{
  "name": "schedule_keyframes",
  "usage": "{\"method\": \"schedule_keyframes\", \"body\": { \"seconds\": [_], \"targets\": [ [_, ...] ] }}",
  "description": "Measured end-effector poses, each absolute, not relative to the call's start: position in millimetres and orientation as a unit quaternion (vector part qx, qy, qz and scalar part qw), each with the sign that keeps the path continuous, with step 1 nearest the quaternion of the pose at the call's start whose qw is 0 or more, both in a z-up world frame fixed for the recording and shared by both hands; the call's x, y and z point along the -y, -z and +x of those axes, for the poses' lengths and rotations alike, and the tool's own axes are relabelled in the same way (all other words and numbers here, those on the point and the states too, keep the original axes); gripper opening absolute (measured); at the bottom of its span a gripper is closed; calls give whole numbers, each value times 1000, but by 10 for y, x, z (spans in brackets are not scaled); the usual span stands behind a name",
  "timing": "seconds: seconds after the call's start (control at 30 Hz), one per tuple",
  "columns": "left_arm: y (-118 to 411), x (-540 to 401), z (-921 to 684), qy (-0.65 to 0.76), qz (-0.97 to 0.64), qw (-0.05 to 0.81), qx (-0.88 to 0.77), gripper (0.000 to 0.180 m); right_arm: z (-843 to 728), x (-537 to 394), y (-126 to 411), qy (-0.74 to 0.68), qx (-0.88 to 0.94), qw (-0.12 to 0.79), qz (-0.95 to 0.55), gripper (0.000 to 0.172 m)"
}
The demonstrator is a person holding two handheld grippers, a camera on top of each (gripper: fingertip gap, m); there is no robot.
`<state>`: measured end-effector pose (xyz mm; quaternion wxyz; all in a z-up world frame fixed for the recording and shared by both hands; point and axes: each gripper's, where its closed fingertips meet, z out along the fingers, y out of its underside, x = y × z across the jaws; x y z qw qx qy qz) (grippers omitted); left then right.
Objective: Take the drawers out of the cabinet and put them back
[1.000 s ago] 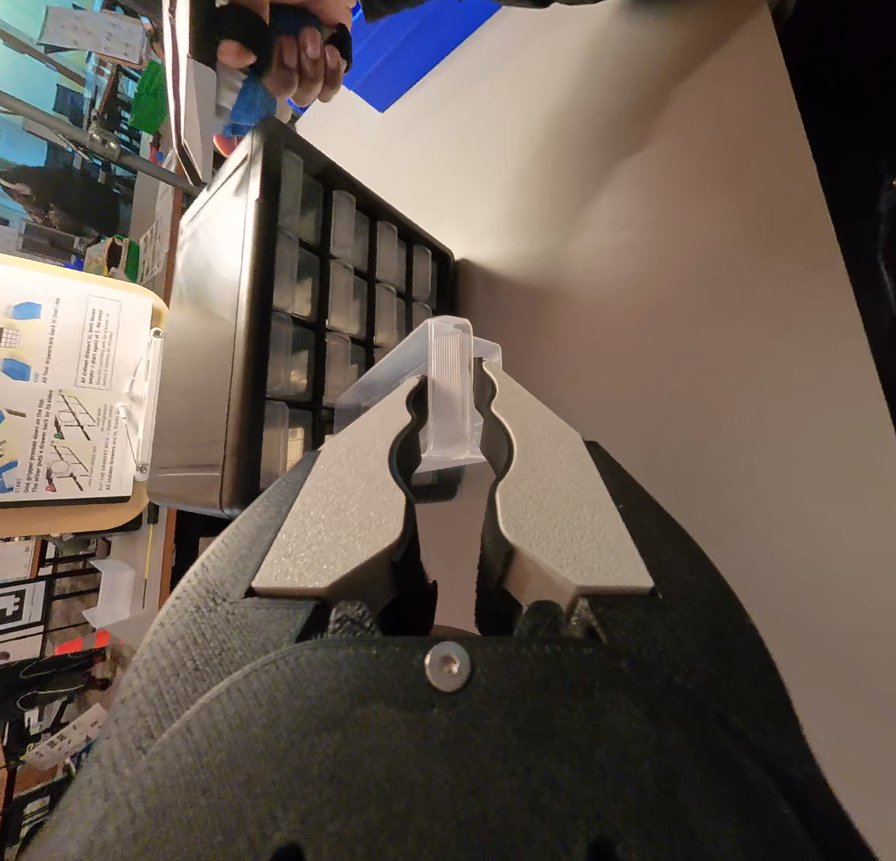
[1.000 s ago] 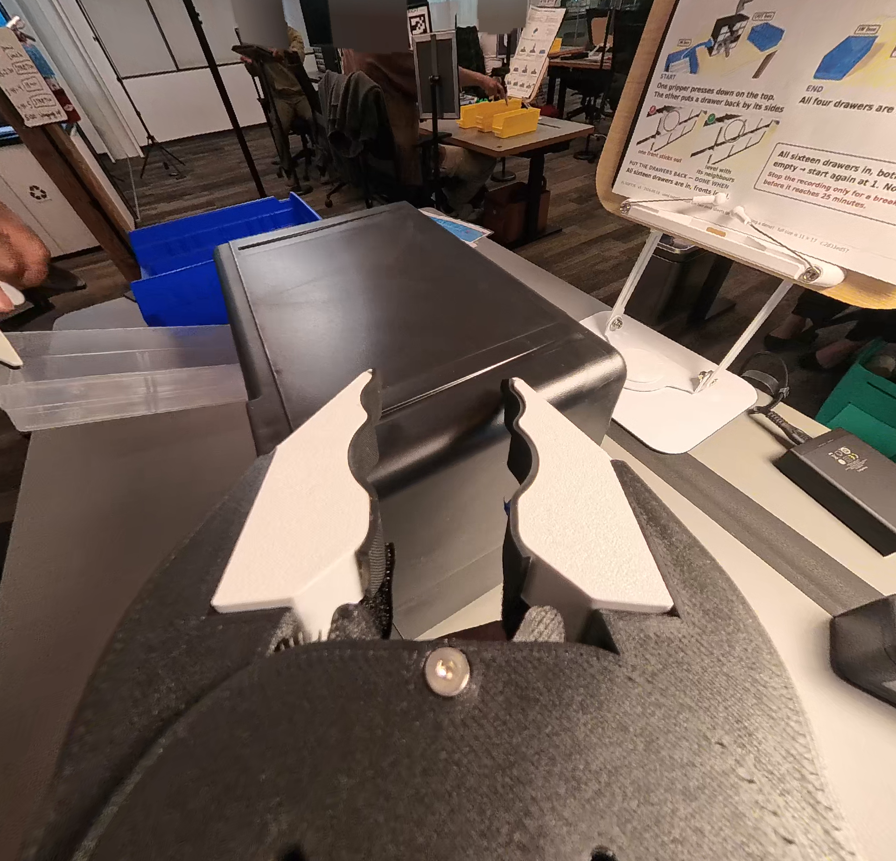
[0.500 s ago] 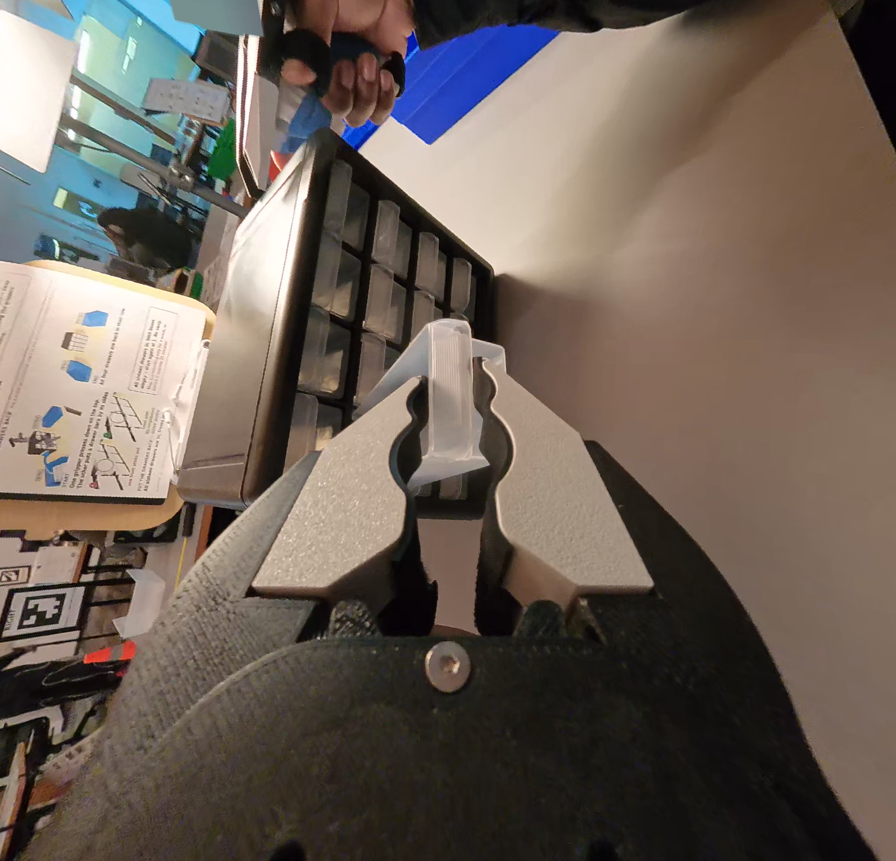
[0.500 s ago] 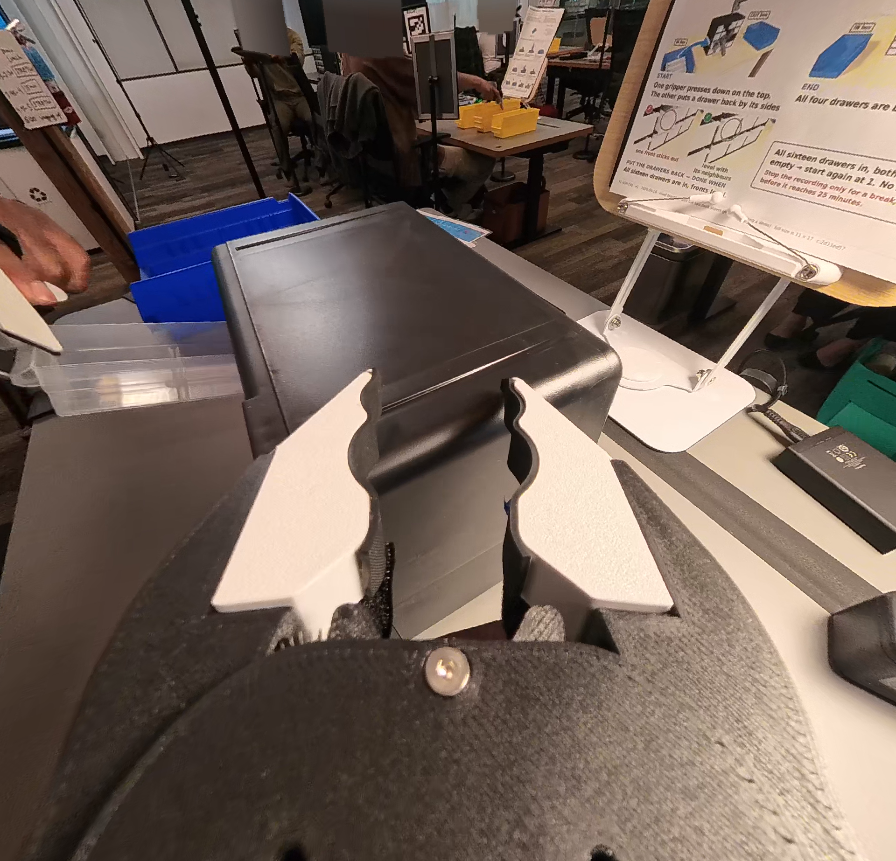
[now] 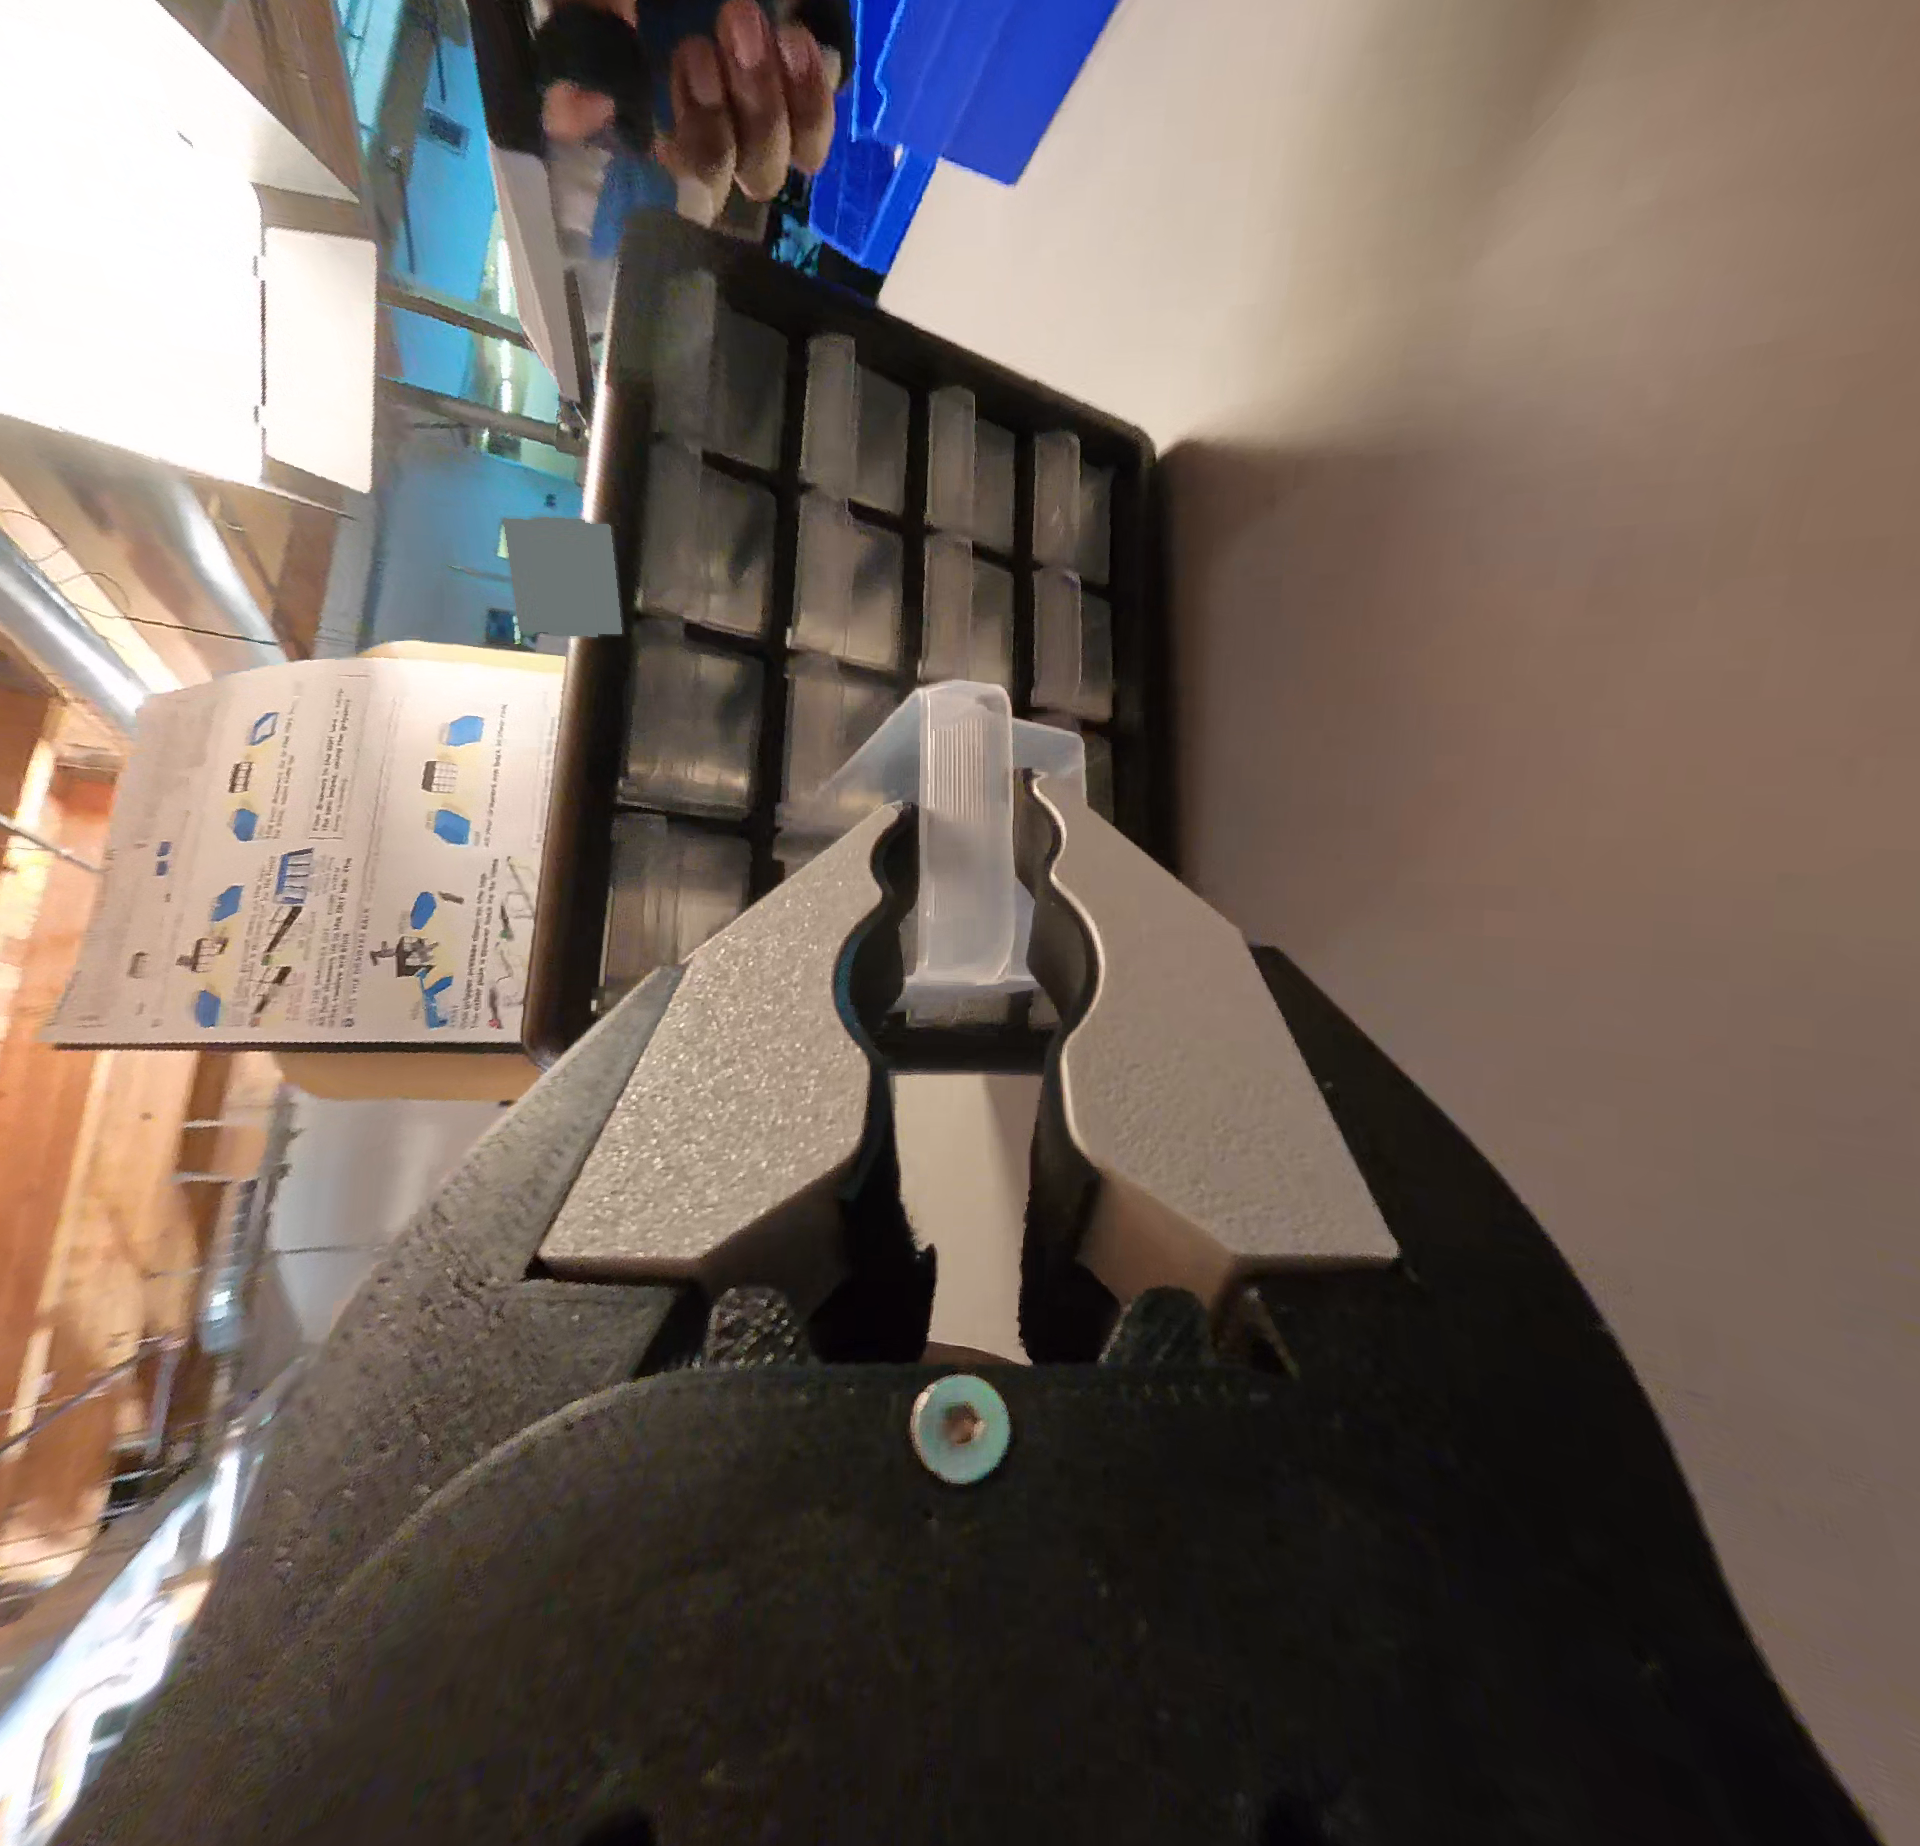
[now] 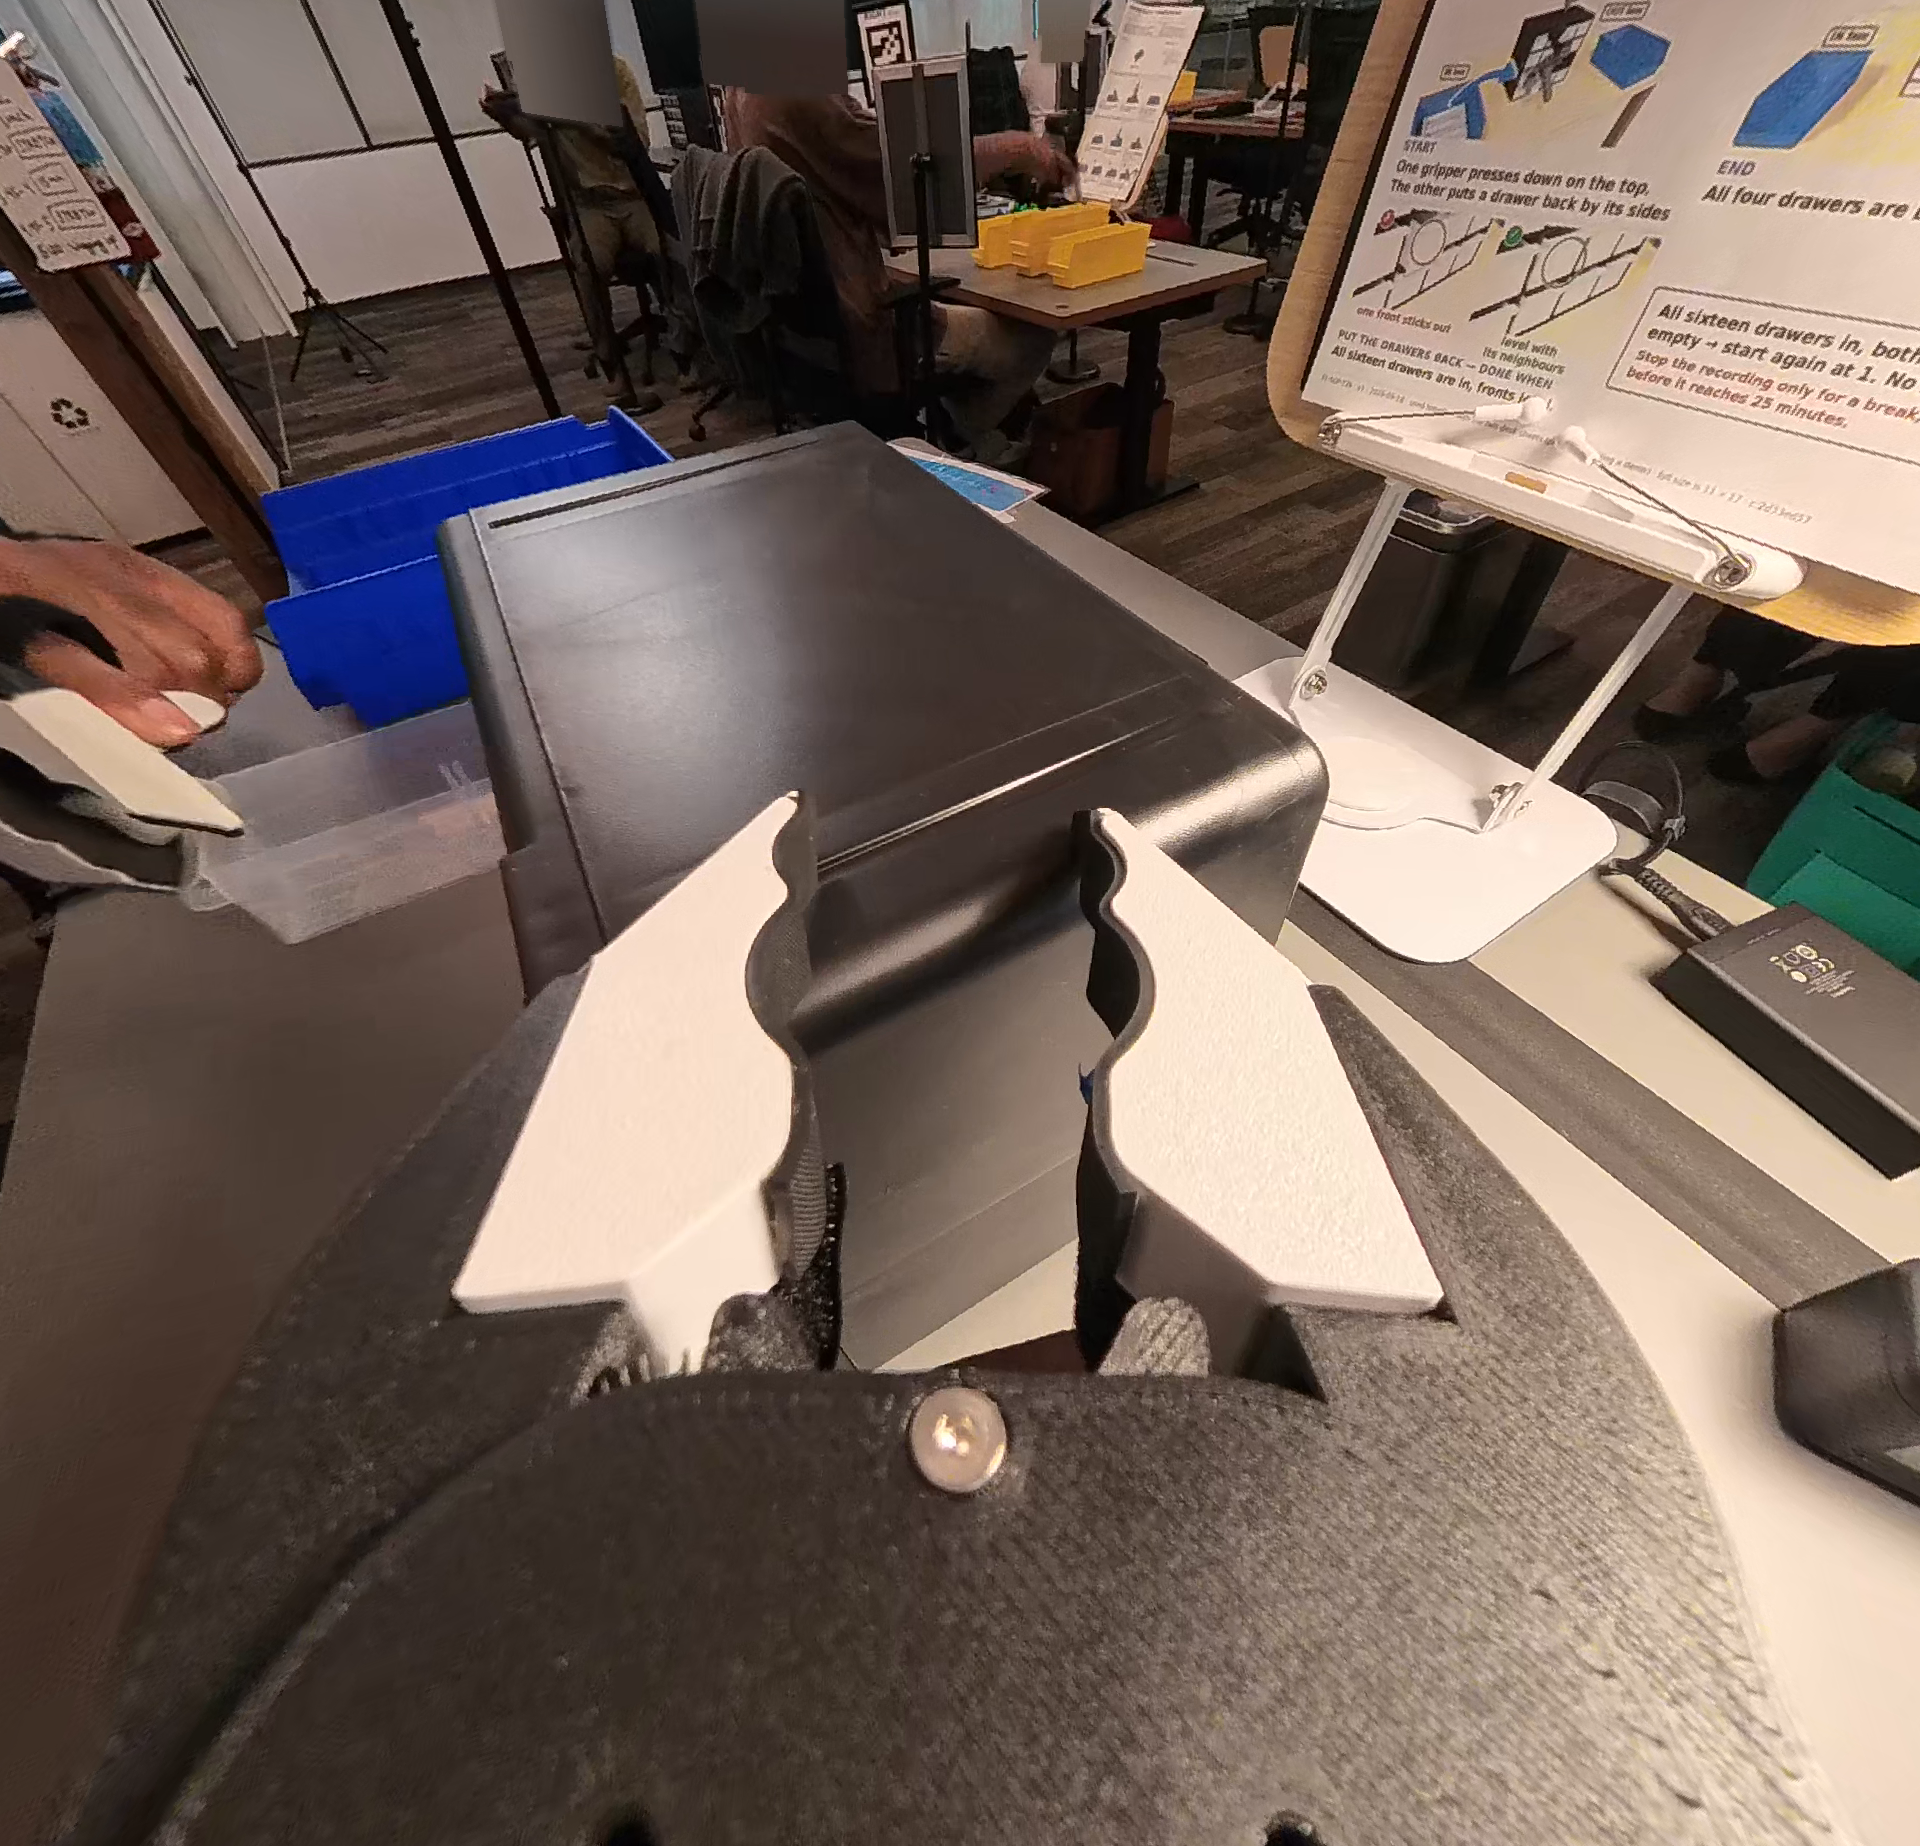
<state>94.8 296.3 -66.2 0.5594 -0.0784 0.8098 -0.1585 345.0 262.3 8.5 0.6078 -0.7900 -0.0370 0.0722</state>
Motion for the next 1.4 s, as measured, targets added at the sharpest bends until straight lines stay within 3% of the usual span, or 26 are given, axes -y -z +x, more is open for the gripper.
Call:
{"method": "schedule_keyframes", "body": {
  "seconds": [0.3,0.37,0.5,0.63,0.87,1.07,1.4],
  "targets": [
    [640,-3655,1480,49,-167,665,-726,26,3429,-2629,-85,-70,40,607,-791,53],
    [630,-3684,1512,50,-182,683,-706,35,3430,-2623,-86,-70,40,607,-791,53],
    [619,-3568,1418,87,-210,706,-671,31,3457,-2615,-97,-68,39,607,-791,53],
    [684,-3410,1387,112,-212,704,-669,9,3472,-2624,-88,-66,40,605,-792,53],
    [772,-3653,1692,107,-273,692,-660,1,3455,-2625,-83,-64,39,605,-792,53],
    [837,-3550,1659,153,-296,679,-654,15,3443,-2618,-89,-62,42,605,-793,53],
    [1198,-3858,980,277,-477,624,-553,29,3495,-2538,-114,-45,26,612,-789,54]
  ]
}}
